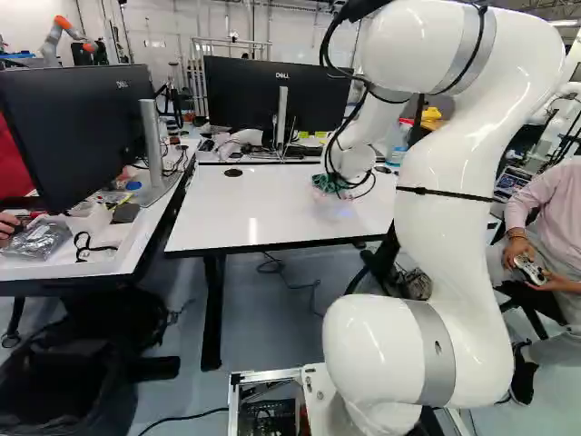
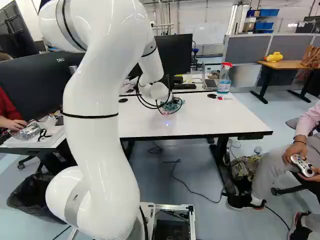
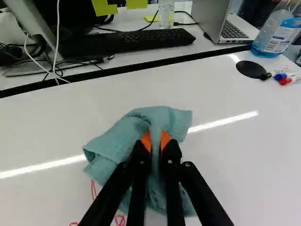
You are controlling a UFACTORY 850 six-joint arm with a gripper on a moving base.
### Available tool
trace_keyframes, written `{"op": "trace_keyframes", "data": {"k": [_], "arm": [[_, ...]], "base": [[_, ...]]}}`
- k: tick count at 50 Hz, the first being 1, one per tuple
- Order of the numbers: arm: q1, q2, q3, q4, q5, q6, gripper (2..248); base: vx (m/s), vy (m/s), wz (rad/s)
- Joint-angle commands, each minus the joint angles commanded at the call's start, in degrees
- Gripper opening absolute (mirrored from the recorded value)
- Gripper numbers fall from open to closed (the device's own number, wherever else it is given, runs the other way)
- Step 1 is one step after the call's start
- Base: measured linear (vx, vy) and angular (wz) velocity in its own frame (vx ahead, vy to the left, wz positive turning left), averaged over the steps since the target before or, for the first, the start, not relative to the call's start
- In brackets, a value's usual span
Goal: Clean the table with the green towel
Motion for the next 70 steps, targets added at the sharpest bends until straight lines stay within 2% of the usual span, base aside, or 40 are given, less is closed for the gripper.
{"op": "trace_keyframes", "data": {"k": [17,70], "arm": [[2.1,2.3,2.9,0.0,0.0,0.0,42],[6.2,15.5,19.0,0.0,0.0,0.0,42]], "base": [[0.0,0.0,0.0],[0.0,0.0,0.0]]}}
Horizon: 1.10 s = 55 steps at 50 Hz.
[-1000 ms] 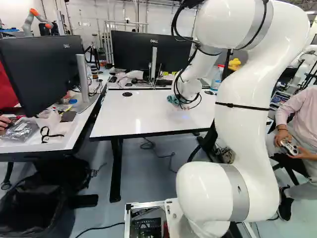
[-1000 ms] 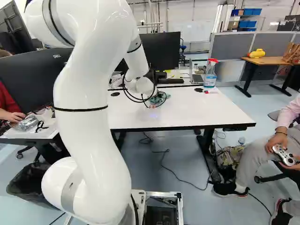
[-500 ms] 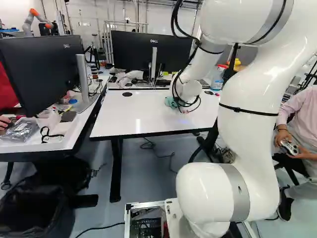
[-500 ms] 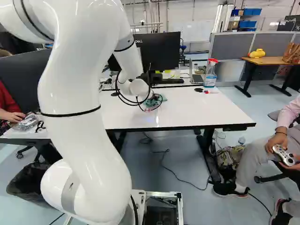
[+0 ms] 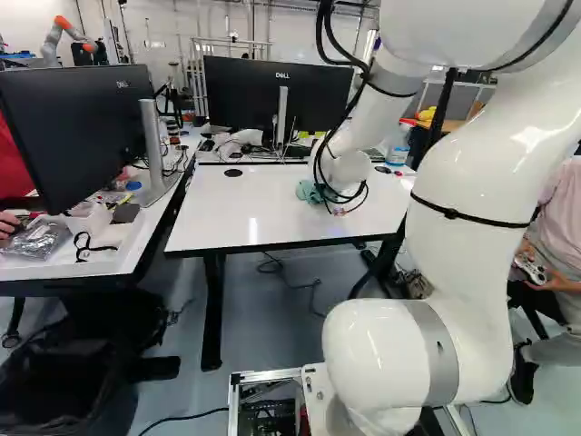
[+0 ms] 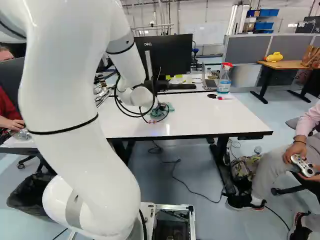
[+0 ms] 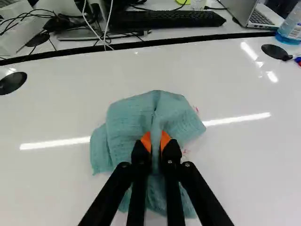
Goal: Clean the table with the green towel
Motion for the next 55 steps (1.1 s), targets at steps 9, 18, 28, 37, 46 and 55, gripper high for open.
{"op": "trace_keyframes", "data": {"k": [9,18,28,37,46,55], "arm": [[0.8,2.4,2.7,0.0,0.0,0.0,42],[1.6,4.8,5.4,0.0,0.0,0.0,42],[2.5,7.6,8.4,0.0,0.0,0.0,42],[2.5,10.2,11.1,0.0,0.0,0.0,42],[1.2,11.5,12.3,0.0,0.0,0.0,42],[-0.6,10.5,11.3,0.0,0.0,0.0,42]], "base": [[0.0,0.0,0.0],[0.0,0.0,0.0],[0.0,0.0,0.0],[0.0,0.0,0.0],[0.0,0.0,0.0],[0.0,0.0,0.0]]}}
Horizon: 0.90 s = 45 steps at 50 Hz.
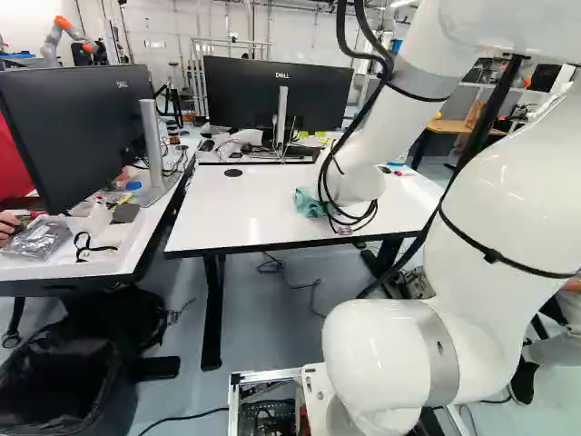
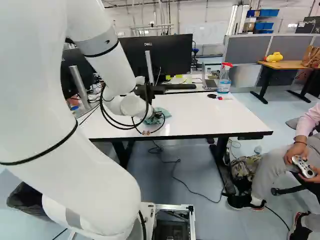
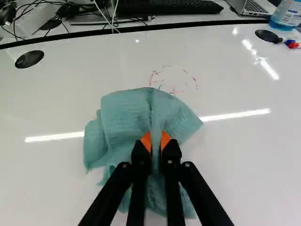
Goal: Clean the table with the green towel
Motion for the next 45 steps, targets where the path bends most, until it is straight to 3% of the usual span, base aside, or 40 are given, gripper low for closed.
{"op": "trace_keyframes", "data": {"k": [45], "arm": [[-4.9,-12.1,-13.1,0.0,0.0,0.0,42]], "base": [[0.0,0.0,0.0]]}}
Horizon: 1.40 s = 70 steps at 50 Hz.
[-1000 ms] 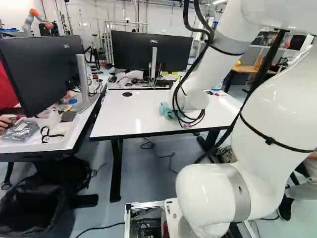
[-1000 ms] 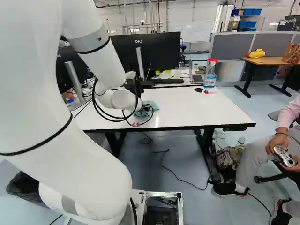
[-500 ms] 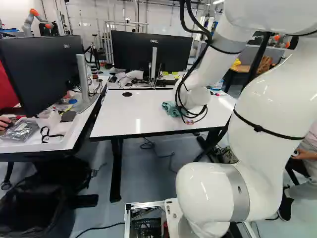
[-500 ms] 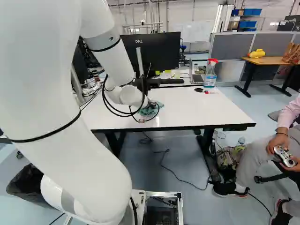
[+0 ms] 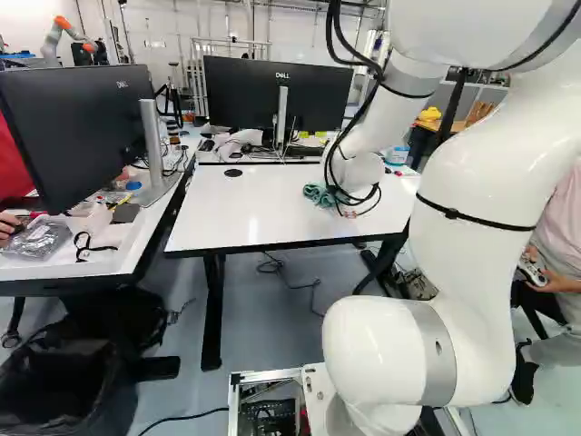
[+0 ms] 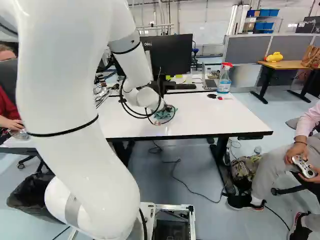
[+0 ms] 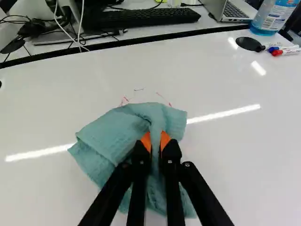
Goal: Clean the table with the green towel
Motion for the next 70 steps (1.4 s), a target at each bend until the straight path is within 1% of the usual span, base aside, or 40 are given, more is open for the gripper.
{"op": "trace_keyframes", "data": {"k": [21,31,42,58,70], "arm": [[-1.6,-5.5,-6.5,0.0,0.0,0.0,42],[-1.5,-7.9,-9.5,0.0,0.0,0.0,42],[-0.7,-10.5,-12.7,0.0,0.0,0.0,42],[1.3,-13.5,-16.6,0.0,0.0,0.0,42],[3.0,-14.7,-18.0,0.0,0.0,0.0,42]], "base": [[0.0,0.0,0.0],[0.0,0.0,0.0],[0.0,0.0,0.0],[0.0,0.0,0.0],[0.0,0.0,0.0]]}}
